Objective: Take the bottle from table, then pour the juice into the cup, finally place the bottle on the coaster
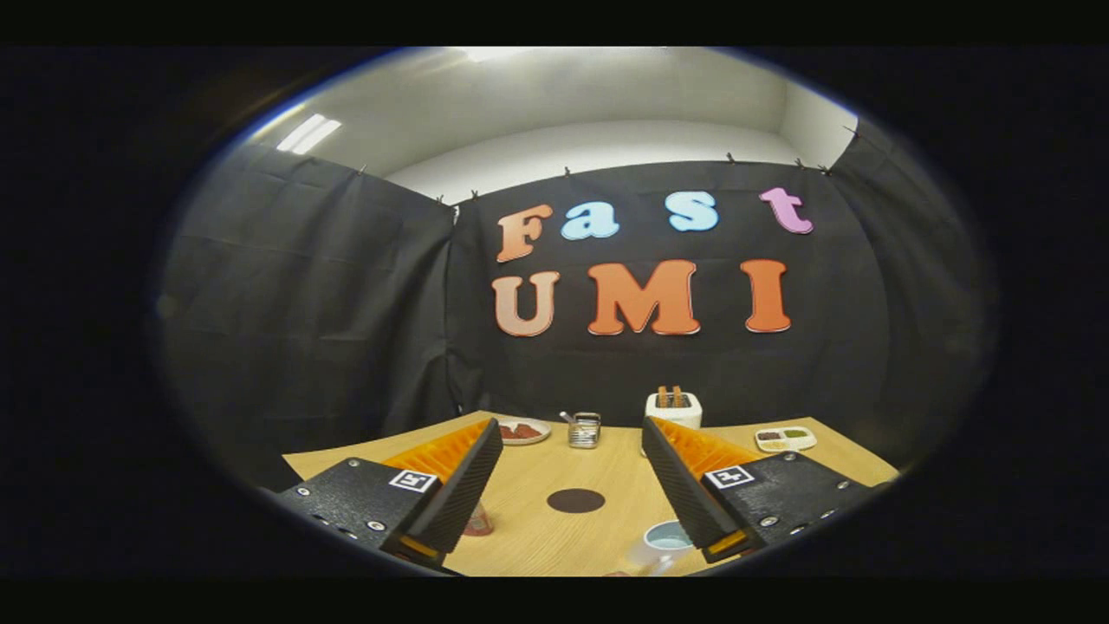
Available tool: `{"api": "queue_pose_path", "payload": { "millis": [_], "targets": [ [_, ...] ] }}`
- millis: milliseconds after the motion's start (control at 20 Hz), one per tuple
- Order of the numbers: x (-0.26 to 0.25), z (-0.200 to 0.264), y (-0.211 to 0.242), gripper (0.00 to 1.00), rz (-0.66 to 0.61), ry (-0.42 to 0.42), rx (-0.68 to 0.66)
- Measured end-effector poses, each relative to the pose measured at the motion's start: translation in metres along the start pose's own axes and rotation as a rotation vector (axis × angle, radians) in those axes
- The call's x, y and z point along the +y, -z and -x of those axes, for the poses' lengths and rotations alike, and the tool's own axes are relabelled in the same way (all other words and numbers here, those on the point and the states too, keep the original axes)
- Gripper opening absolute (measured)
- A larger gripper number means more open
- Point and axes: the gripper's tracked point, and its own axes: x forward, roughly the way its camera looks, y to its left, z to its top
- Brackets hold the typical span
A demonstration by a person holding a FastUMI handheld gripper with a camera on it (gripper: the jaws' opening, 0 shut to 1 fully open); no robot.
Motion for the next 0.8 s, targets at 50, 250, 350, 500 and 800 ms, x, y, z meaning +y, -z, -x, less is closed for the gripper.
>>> {"api": "queue_pose_path", "payload": {
  "millis": [50,250,350,500,800],
  "targets": [
    [0.004,-0.001,0.006,0.96,-0.010,-0.010,0.009],
    [0.022,-0.004,0.036,0.97,-0.033,-0.052,0.065],
    [0.031,-0.004,0.051,0.97,-0.029,-0.068,0.091],
    [0.046,-0.005,0.073,0.97,-0.024,-0.094,0.130],
    [0.069,-0.013,0.109,0.96,-0.083,-0.127,0.195]
  ]
}}
